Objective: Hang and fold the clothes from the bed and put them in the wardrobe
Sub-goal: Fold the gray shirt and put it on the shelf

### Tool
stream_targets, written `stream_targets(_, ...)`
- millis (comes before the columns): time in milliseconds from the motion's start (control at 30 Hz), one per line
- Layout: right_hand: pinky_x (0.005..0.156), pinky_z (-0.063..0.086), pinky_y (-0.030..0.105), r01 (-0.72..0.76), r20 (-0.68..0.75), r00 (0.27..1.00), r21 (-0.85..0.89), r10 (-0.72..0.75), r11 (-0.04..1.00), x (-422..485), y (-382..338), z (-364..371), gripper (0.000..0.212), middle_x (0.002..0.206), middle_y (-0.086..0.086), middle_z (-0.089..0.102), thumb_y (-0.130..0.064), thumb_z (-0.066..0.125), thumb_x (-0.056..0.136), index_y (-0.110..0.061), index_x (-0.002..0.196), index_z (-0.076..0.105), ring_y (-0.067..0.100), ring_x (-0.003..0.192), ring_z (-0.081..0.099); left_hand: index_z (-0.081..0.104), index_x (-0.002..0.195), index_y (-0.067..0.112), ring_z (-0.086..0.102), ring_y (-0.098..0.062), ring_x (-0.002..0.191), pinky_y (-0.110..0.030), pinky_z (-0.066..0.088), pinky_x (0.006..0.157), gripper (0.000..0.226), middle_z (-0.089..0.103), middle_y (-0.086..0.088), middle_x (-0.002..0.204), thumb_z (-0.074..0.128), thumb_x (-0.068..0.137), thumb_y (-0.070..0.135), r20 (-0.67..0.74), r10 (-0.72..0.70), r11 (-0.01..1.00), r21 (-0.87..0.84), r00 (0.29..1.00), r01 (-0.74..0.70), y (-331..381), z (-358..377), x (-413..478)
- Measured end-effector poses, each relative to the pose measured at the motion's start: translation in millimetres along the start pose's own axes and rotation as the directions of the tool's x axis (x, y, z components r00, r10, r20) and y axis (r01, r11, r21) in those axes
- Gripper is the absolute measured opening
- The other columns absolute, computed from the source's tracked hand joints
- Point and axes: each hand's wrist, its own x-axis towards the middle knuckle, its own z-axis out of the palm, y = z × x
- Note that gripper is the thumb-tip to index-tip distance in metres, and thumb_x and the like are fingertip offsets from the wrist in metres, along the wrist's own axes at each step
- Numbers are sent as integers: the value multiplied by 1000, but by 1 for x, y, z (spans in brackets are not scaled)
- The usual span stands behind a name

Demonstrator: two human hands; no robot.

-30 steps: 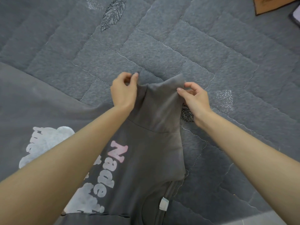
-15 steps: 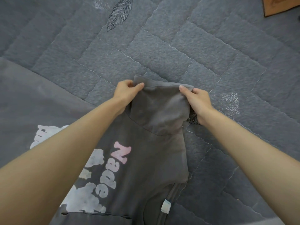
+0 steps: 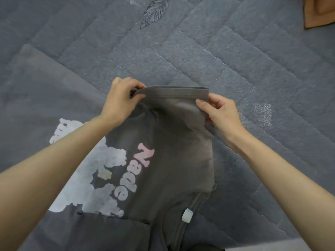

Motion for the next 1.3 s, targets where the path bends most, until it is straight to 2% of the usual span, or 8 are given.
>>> stream_targets(67,44,41,12,-14,121,992,-68,22,998,-20,5,12,15,66,-4,64,-4,61,90,-16,89,68,1,54,52,70,92,10,54,-29,89,-25,33,81,15,63,-6,92,66,81,0,5,84,986,146,996,-84,-9,-9,-30)
stream_targets(233,46,42,13,4,427,890,-355,159,935,-66,39,46,23,49,-12,58,6,59,87,-17,83,64,0,41,50,67,88,14,49,-30,82,-42,40,66,23,60,-6,92,61,77,-5,33,183,923,337,983,-183,-30,-21,-109)
stream_targets(367,67,48,23,174,522,802,-668,289,723,-88,75,64,8,71,-13,66,-32,65,86,-33,93,69,-1,64,57,69,92,18,50,-29,91,-38,36,75,22,58,-5,97,66,81,-1,154,65,890,437,986,-127,-52,-15,-157)
stream_targets(467,79,48,26,233,466,838,-775,283,587,-97,89,64,33,83,-17,68,-67,51,78,-42,93,68,-1,83,61,66,108,22,45,-26,107,-36,30,87,31,53,-3,115,60,84,4,135,-142,898,435,981,70,-57,-2,-189)
stream_targets(667,95,34,35,313,246,946,-857,-209,410,-92,109,51,26,115,3,55,-21,63,85,-25,111,65,27,110,44,60,122,17,42,-30,120,-42,34,90,35,48,-8,134,55,89,9,-97,-225,952,192,969,240,-25,26,-231)
stream_targets(867,101,33,43,285,278,958,-904,-68,320,-80,117,24,56,133,8,37,-24,64,82,-34,133,46,36,119,37,35,145,33,13,-20,145,-42,14,115,49,15,4,159,45,97,30,115,-404,904,203,907,377,14,84,-264)
stream_targets(1100,87,37,28,-130,-11,987,-632,159,764,-94,132,-14,63,125,5,55,-46,74,78,-17,124,42,20,110,52,17,152,29,-6,-17,148,-46,-7,118,63,0,2,161,45,97,40,-211,-561,817,20,801,577,67,135,-323)
stream_targets(1300,96,38,27,-222,-25,972,-432,235,874,-106,135,-9,82,128,1,51,-48,79,71,-15,135,38,20,117,50,-25,146,31,-32,-27,140,-57,-15,112,135,-35,-7,152,66,55,69,-106,-753,641,106,649,761,92,184,-388)
